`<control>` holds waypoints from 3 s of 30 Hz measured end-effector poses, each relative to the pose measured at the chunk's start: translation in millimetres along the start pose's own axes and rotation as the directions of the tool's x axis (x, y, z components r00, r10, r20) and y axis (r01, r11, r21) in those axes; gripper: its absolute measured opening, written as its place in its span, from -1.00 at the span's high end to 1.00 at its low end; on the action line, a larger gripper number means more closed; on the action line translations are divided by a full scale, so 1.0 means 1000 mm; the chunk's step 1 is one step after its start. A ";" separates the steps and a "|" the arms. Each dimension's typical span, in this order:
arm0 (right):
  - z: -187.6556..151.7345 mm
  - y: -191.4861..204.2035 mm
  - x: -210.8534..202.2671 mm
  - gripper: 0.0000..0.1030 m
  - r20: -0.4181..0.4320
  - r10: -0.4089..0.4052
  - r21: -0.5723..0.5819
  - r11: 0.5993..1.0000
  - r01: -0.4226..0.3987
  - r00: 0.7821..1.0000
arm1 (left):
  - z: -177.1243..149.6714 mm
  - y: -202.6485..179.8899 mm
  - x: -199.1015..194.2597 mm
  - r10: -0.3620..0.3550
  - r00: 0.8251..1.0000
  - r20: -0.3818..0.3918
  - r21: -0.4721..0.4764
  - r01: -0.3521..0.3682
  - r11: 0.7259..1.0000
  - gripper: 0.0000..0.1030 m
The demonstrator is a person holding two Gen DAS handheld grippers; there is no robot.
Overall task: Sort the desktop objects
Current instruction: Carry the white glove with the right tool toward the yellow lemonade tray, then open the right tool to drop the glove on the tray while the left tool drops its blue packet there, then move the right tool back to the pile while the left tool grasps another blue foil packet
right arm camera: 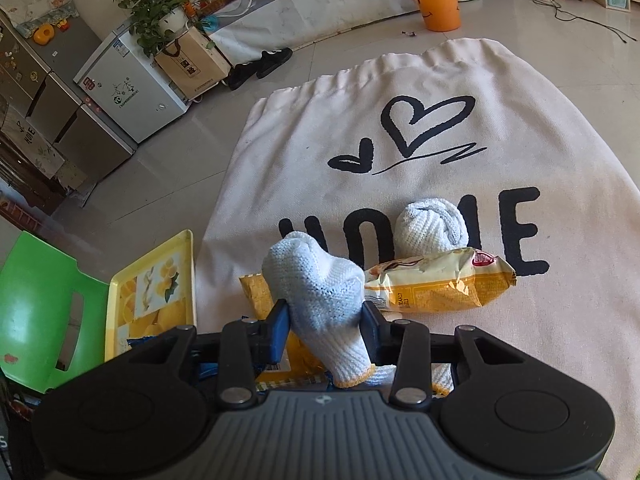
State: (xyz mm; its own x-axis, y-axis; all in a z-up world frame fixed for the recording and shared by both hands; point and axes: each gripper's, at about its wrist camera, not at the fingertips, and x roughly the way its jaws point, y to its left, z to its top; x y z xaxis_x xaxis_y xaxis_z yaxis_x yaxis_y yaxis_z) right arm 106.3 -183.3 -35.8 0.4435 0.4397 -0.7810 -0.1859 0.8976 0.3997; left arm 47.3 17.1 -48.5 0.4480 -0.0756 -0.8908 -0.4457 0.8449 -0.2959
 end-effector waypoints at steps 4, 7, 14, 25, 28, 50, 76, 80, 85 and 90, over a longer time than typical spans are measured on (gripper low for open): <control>0.002 0.009 -0.001 0.25 0.016 0.039 -0.011 0.999 -0.039 0.999 | 0.005 0.008 -0.005 -0.002 1.000 0.019 -0.024 0.002 1.000 -0.37; 0.003 0.017 -0.002 0.25 0.031 0.081 -0.015 0.997 -0.080 0.996 | 0.009 0.014 -0.010 0.007 0.999 0.044 -0.041 -0.005 0.999 -0.38; 0.005 0.038 0.003 0.25 0.046 0.185 -0.039 0.982 -0.183 0.982 | 0.022 0.041 -0.018 0.039 0.996 0.076 -0.122 -0.030 0.992 -0.38; -0.011 0.088 0.039 0.25 -0.033 0.283 -0.115 0.952 -0.285 0.959 | 0.035 0.100 -0.032 0.205 0.973 0.103 -0.295 -0.167 0.941 -0.38; -0.019 0.103 0.054 0.25 -0.066 0.281 -0.130 0.949 -0.288 0.957 | 0.035 0.116 -0.035 0.246 0.964 0.095 -0.347 -0.200 0.916 -0.38; -0.048 0.156 0.087 -0.04 -0.132 0.294 -0.229 0.920 -0.318 0.947 | 0.040 0.149 -0.046 0.357 0.929 0.097 -0.468 -0.274 0.840 -0.87; -0.043 0.104 0.054 -0.27 -0.055 -0.021 -0.326 0.945 0.002 0.998 | 0.033 0.089 -0.026 0.245 0.966 0.083 -0.291 -0.211 0.933 -0.99; -0.045 0.096 0.052 -0.30 -0.055 -0.069 -0.340 0.939 0.046 0.996 | 0.030 0.079 -0.022 0.235 0.969 0.075 -0.271 -0.207 0.940 -0.99; -0.045 0.084 0.047 -0.30 -0.055 -0.085 -0.336 0.940 0.062 0.995 | 0.027 0.066 -0.017 0.207 0.976 0.067 -0.243 -0.185 0.952 -0.99; -0.035 0.064 0.036 -0.35 -0.053 -0.088 -0.308 0.949 0.067 0.995 | 0.024 0.054 -0.010 0.170 0.985 0.034 -0.201 -0.160 0.967 -0.99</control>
State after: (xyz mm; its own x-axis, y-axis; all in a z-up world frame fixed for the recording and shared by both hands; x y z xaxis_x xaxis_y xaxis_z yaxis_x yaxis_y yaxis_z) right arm 79.8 -108.9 -54.5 0.4110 0.3602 -0.8374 -0.4162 0.8915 0.1792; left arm 37.6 75.9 -47.1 0.3922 0.0871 -0.9158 -0.6578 0.7224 -0.2130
